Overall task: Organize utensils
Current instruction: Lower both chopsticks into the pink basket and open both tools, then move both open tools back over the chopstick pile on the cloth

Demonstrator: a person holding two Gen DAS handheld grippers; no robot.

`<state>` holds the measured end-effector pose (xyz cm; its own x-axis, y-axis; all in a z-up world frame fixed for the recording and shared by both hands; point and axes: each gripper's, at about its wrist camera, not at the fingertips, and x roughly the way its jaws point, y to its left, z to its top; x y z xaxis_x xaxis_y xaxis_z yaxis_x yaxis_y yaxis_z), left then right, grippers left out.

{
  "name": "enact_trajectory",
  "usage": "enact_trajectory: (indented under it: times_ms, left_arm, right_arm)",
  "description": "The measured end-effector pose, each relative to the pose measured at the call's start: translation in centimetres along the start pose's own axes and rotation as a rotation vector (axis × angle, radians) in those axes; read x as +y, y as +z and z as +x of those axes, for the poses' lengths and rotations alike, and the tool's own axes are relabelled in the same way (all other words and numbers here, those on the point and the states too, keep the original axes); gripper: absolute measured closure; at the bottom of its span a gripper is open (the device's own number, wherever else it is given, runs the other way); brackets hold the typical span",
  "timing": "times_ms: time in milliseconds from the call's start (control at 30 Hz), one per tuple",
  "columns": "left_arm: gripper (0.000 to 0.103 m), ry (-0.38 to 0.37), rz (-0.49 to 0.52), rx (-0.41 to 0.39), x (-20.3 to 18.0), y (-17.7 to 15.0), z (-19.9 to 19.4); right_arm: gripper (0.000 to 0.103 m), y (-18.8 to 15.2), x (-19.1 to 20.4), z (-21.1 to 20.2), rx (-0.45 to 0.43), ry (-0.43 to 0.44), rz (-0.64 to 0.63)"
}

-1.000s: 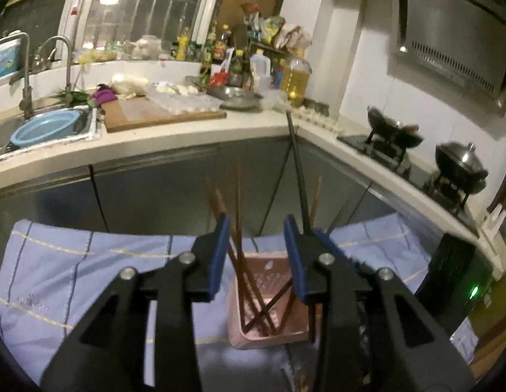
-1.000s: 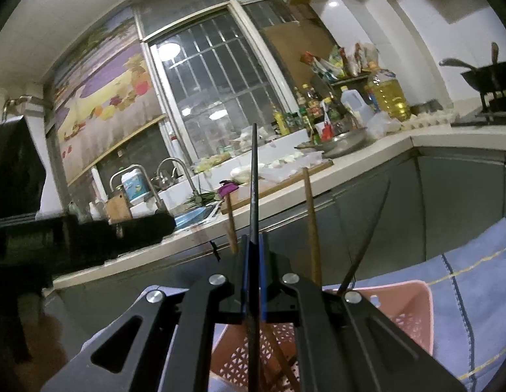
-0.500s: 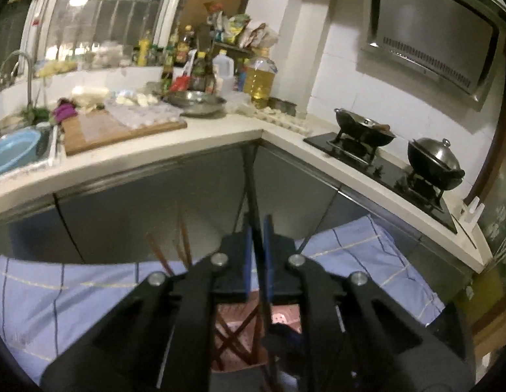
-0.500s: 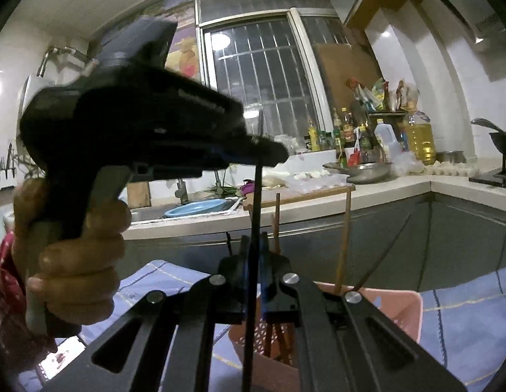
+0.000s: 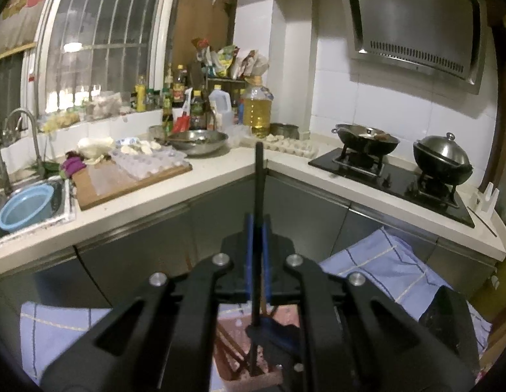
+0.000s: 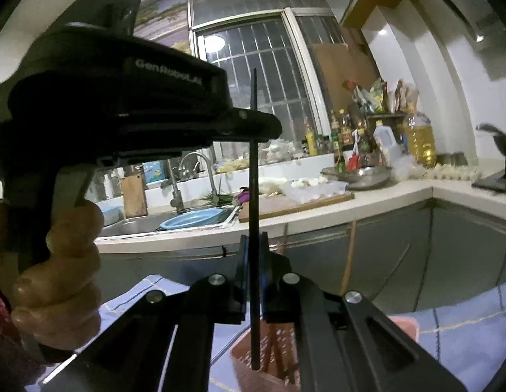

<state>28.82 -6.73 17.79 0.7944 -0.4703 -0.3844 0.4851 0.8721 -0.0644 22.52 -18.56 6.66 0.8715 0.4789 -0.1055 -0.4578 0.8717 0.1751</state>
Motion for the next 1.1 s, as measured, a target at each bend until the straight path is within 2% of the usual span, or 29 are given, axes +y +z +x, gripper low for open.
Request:
enact_trajectory:
  times_ms: [267, 400, 467, 500, 533, 567, 600, 633, 767, 833, 933, 1000, 1067, 1100]
  left_arm:
    - [0.098, -0.003, -0.007, 0.019, -0.3, 0.0, 0.7]
    - [0.098, -0.011, -0.031, 0.063, -0.2, -2.6, 2.0]
    - [0.097, 0.006, -0.026, 0.096, -0.4, -4.5, 2.9]
    - [0.091, 0.005, -0.025, 0.121, -0.4, -5.4, 3.3]
    - [0.081, 0.006, -0.028, 0.144, -0.5, -6.0, 3.7]
    - [0.074, 0.015, -0.037, 0.163, -0.5, -6.5, 3.8]
    - [0.061, 0.024, -0.043, 0.166, -0.4, -6.8, 3.7]
    - [0.057, 0.032, -0.048, 0.162, -0.3, -6.9, 3.4]
    - [0.052, 0.045, -0.06, 0.117, -0.2, -6.2, 0.4]
    - [0.039, 0.06, -0.064, 0.076, -0.1, -5.7, -1.8]
    - [0.037, 0.077, -0.08, 0.007, 0.0, -5.7, -5.7]
    - [0.036, 0.082, -0.102, -0.029, 0.4, -6.8, -8.7]
    - [0.035, 0.084, -0.132, -0.039, 0.8, -9.3, -11.3]
    - [0.034, 0.088, -0.144, -0.029, 0.9, -10.5, -11.9]
  right_arm:
    - [0.097, -0.7, -0.3, 0.3, 0.024, -0.02, 0.0]
    - [0.097, -2.9, -1.0, 0.4, 0.083, -0.072, 0.011]
    - [0.094, -4.3, -2.1, 0.5, 0.143, -0.062, 0.069]
    - [0.092, -4.9, -2.7, 0.5, 0.171, -0.053, 0.112]
    - [0.083, -5.2, -3.2, 0.4, 0.188, -0.045, 0.144]
    - [0.066, -5.5, -3.6, 0.2, 0.2, -0.042, 0.18]
    - [0.056, -5.7, -4.1, -0.3, 0.199, -0.049, 0.213]
    - [0.044, -5.7, -4.2, -1.0, 0.183, -0.06, 0.228]
    - [0.043, -4.9, -3.6, -4.9, 0.119, -0.091, 0.23]
    - [0.043, -4.7, -2.9, -7.0, 0.1, -0.098, 0.234]
    - [0.038, -5.1, -1.8, -10.0, 0.105, -0.109, 0.243]
    - [0.03, -6.5, -1.1, -12.0, 0.168, -0.105, 0.265]
    - [0.024, -8.3, -0.8, -13.2, 0.245, -0.107, 0.282]
    - [0.024, -10.0, -0.6, -13.6, 0.326, -0.107, 0.297]
